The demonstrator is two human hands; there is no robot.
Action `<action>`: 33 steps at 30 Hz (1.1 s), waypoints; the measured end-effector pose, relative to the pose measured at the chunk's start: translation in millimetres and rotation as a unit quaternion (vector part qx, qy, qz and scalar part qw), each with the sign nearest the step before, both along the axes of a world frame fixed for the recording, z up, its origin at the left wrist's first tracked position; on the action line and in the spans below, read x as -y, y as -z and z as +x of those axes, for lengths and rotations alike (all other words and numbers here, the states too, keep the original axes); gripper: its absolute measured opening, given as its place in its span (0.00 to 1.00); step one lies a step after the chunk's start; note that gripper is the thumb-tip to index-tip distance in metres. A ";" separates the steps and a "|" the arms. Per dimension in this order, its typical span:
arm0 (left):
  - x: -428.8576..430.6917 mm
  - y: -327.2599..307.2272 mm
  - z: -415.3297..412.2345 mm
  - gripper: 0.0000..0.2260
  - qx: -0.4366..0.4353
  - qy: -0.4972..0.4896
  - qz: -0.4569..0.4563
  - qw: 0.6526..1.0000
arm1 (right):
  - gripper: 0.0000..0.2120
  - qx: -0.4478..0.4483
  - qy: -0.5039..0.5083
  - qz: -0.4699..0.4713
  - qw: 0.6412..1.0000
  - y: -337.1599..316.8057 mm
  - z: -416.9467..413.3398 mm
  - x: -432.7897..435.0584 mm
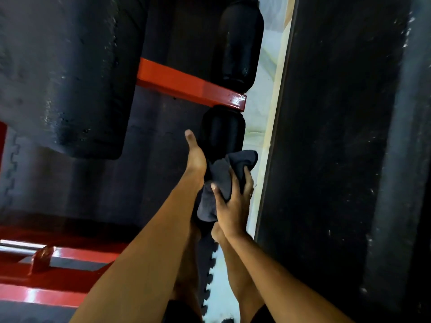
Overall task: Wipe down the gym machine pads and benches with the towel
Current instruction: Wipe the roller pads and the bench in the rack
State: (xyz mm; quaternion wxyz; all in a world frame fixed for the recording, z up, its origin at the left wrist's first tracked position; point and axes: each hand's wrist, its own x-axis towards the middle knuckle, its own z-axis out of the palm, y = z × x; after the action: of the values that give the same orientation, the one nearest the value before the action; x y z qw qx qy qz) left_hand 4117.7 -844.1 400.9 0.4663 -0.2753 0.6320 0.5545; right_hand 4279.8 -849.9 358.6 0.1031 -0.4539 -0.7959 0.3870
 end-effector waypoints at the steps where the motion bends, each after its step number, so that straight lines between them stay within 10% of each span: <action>1: -1.2 2.3 5.8 0.42 0.003 -0.012 0.007 1.000 | 0.28 -0.003 0.007 -0.001 1.000 0.3 -8.2 -8.3; 4: -5.8 10.7 24.2 0.54 -0.025 -0.005 -0.018 1.000 | 0.29 0.041 0.020 0.017 0.999 -0.4 -66.8 -54.7; 14: 0.3 -11.8 0.0 0.38 -0.022 0.004 0.025 0.999 | 0.44 0.068 -0.013 0.019 0.997 1.7 -49.9 -36.2; 25: -0.7 0.6 0.9 0.35 -0.016 0.058 0.064 0.996 | 0.34 0.089 -0.111 0.104 0.984 4.3 -114.1 -88.6; 33: 2.0 -1.8 6.8 0.32 -0.044 0.091 0.074 0.992 | 0.35 0.044 0.223 -0.219 0.949 10.3 -121.4 -119.4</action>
State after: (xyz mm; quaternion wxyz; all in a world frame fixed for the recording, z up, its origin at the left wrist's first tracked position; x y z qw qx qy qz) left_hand 4124.4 -846.1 402.7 0.5059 -0.1563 0.6316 0.5663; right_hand 4158.4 -730.5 348.3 0.0497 -0.6480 -0.5736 0.4986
